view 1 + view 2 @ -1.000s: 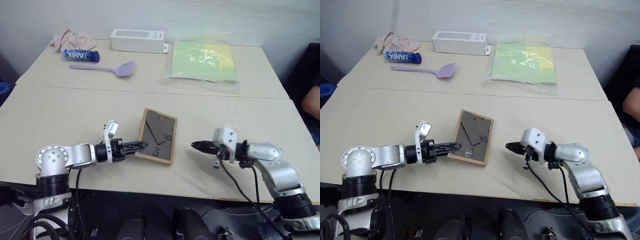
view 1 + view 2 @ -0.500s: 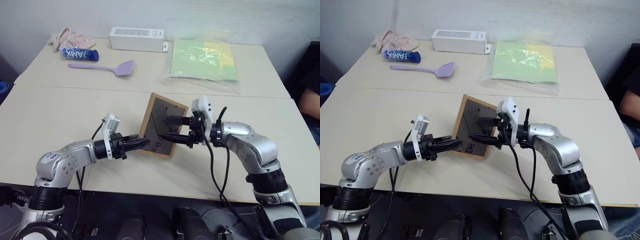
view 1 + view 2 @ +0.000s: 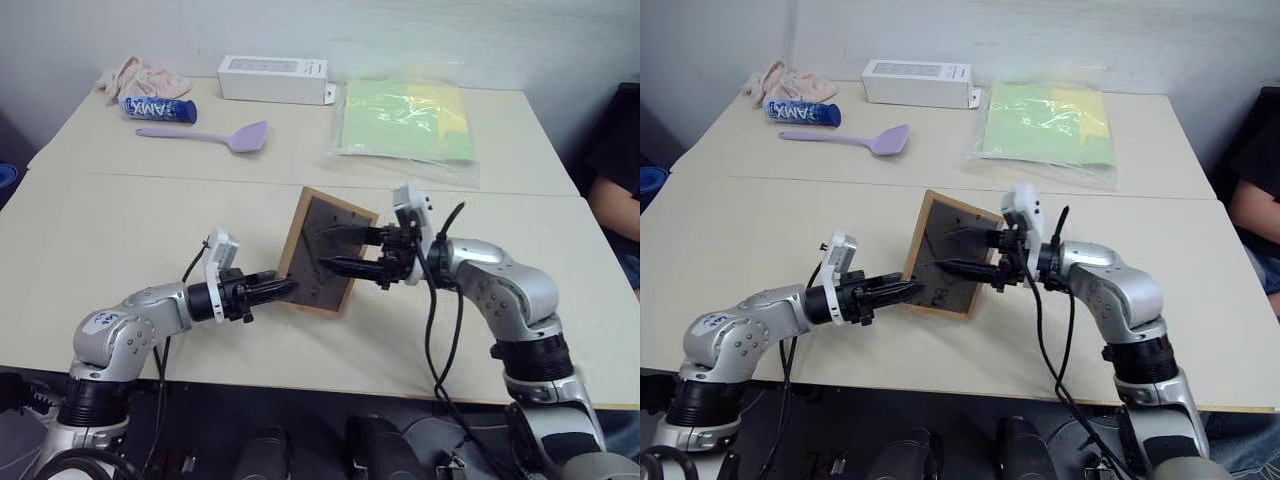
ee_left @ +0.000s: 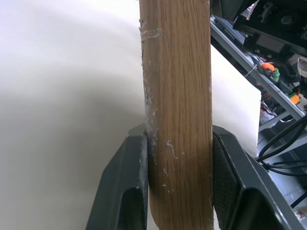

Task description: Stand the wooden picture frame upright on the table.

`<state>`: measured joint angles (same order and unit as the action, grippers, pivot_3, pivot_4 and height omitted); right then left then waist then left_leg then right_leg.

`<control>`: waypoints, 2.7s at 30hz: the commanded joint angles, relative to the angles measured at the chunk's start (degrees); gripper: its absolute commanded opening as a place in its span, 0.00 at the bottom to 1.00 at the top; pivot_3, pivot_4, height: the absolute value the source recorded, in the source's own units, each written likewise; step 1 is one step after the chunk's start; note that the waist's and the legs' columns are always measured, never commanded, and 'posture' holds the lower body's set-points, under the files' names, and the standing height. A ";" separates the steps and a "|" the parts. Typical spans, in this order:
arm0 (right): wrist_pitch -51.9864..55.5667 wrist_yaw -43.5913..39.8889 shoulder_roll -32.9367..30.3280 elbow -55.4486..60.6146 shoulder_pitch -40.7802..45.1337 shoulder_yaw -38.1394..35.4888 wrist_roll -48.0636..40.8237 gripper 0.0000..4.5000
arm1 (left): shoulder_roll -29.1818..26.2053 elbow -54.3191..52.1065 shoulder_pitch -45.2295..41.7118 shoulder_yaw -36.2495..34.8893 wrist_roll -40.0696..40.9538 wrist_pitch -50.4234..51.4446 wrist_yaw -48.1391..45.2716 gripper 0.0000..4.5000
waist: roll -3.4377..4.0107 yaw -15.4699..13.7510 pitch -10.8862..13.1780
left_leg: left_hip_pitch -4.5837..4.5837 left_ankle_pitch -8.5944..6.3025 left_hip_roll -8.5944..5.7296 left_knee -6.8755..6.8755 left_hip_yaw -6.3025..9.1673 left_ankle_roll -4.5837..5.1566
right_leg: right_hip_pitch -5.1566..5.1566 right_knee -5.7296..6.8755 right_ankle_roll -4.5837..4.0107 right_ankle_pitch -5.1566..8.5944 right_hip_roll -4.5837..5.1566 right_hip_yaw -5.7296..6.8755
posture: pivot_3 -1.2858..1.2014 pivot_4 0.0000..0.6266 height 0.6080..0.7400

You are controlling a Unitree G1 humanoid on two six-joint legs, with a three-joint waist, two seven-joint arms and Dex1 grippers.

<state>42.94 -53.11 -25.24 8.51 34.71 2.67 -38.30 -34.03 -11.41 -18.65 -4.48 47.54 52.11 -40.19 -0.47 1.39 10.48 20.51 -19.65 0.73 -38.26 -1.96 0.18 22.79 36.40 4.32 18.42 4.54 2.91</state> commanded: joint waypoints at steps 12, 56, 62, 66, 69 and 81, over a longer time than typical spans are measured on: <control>-4.70 -2.87 3.06 -0.42 -1.12 4.17 2.55 0.79 | 1.41 -1.09 -1.79 0.73 1.09 4.86 0.38 0.28 | 0.00 0.10 0.00 | -0.03 0.01 0.00 0.02 -0.01 -0.01 | 0.00 0.02 0.00 0.00 -0.01 -0.01 | 0.52 0.24 1.00; -105.48 15.07 -0.94 -30.80 -4.75 1.60 57.44 0.86 | -15.82 30.95 -19.30 10.49 65.46 35.88 29.65 0.28 | -0.11 0.32 0.06 | -0.10 0.12 0.01 -0.12 0.00 -0.19 | -0.01 0.07 0.01 0.00 -0.08 -0.06 | 0.52 0.24 1.00; -107.69 25.26 -0.91 -34.15 -2.92 2.50 63.86 0.40 | -16.84 30.13 -20.01 10.73 65.46 36.17 28.70 0.28 | -0.11 0.41 0.06 | -0.10 0.13 0.00 -0.15 -0.02 -0.20 | -0.01 0.12 0.01 0.00 -0.10 -0.06 | 0.52 0.24 1.00; -108.71 28.55 -1.73 -34.15 -2.69 3.47 64.38 0.32 | -16.65 28.49 -18.97 8.72 65.46 34.14 29.80 0.55 | -0.11 0.36 0.06 | -0.10 0.14 0.00 -0.17 -0.01 -0.21 | -0.01 0.12 0.01 0.01 -0.11 -0.06 | 0.52 0.24 1.00; -108.06 30.21 -1.57 -32.69 -2.42 3.66 62.45 0.28 | -17.71 26.68 -17.74 6.26 65.46 33.07 29.51 0.74 | -0.10 0.44 0.06 | -0.10 0.14 0.00 -0.17 -0.01 -0.21 | -0.01 0.13 0.01 0.01 -0.11 -0.06 | 0.52 0.24 1.00; -79.95 18.12 0.45 -21.05 -9.15 6.97 27.85 0.28 | -25.03 9.59 6.35 -16.45 23.01 -7.52 3.68 0.99 | -0.04 0.81 0.10 | -0.15 0.17 0.04 0.02 -0.02 -0.28 | -0.01 0.02 -0.12 0.07 -0.12 -0.04 | 0.52 0.24 1.00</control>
<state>-46.13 -31.68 -25.99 -18.09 26.32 10.40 1.90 -60.03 2.96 -12.37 -18.80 77.78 53.65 -29.02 -0.52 2.20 10.58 20.37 -19.48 0.76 -38.24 -1.98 -0.09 22.78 36.38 4.21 18.49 4.43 2.87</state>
